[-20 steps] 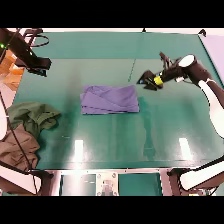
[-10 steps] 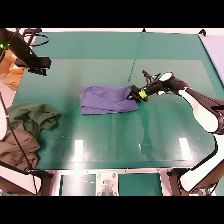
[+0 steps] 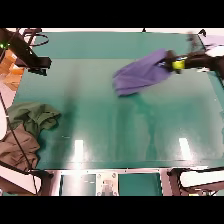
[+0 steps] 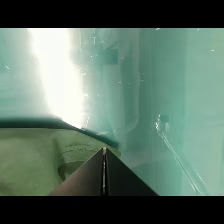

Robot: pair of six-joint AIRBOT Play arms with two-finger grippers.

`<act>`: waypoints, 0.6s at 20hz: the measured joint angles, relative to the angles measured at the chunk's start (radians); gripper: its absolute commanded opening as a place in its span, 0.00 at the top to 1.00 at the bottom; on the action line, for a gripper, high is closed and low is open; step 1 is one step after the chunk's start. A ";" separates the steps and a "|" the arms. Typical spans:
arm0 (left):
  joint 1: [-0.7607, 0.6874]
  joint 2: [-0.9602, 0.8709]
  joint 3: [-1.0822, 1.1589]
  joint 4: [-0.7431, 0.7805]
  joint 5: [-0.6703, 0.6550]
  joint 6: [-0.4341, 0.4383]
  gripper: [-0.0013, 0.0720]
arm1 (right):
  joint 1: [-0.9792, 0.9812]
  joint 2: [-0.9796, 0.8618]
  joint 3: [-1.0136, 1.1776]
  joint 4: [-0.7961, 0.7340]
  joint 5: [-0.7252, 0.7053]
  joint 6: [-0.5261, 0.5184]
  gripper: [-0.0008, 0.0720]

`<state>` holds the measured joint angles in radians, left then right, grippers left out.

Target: Fold the shirts.

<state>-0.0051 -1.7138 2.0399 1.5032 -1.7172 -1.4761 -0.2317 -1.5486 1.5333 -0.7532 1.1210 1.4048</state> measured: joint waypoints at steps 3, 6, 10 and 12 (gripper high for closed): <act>0.000 0.000 0.000 -0.001 0.003 0.000 0.95 | -0.244 0.124 -0.050 -0.064 0.039 0.023 0.97; 0.000 0.000 0.000 -0.017 0.009 -0.005 0.95 | -0.523 0.216 -0.151 -0.111 0.063 0.029 0.97; 0.000 0.000 0.000 -0.057 0.024 -0.012 0.95 | -0.862 0.252 -0.355 -0.175 0.086 0.005 0.97; 0.000 0.000 0.000 -0.077 0.028 -0.015 0.95 | -0.995 0.238 -0.465 -0.209 0.077 -0.016 0.97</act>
<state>-0.0051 -1.7138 2.0399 1.4261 -1.6890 -1.4910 -1.2270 -1.3109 1.0683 -0.9627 1.1976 1.3891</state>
